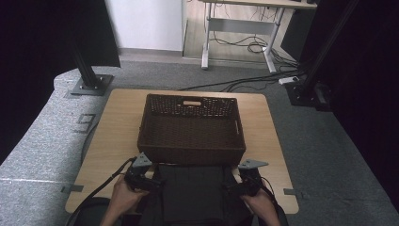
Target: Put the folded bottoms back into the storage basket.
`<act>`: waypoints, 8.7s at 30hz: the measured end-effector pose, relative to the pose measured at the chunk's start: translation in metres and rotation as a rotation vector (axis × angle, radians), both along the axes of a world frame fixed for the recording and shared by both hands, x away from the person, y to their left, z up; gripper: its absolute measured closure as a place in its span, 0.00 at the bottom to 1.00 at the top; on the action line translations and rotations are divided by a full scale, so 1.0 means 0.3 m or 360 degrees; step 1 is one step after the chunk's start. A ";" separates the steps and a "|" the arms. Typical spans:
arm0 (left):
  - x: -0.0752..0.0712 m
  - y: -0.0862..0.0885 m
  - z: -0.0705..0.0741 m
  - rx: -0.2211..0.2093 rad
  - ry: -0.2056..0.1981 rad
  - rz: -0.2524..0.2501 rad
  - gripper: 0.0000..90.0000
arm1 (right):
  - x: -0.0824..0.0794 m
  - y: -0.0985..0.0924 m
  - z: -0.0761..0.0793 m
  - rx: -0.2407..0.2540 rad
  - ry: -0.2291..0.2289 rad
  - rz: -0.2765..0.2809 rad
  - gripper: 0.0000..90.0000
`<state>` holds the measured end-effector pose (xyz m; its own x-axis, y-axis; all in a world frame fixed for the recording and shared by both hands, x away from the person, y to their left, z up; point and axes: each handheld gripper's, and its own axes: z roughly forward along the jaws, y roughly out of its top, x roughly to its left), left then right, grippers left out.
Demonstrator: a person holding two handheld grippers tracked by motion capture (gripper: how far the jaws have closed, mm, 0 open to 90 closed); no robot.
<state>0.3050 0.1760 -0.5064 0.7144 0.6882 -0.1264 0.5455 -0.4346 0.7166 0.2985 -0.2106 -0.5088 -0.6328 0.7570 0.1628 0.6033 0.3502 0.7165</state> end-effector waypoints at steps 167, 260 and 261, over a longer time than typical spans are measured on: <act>0.355 -0.008 0.593 -0.0562 -0.0134 -0.0217 0.74 | 0.342 0.124 0.596 0.0350 -0.0309 0.0182 0.77; 0.640 -0.069 0.271 0.0377 0.0088 0.0248 0.35 | 0.645 0.149 0.257 -0.0061 0.0013 -0.0225 0.34; 0.637 -0.068 0.273 0.0371 0.0082 0.0232 0.32 | 0.642 0.148 0.256 -0.0054 0.0005 -0.0208 0.33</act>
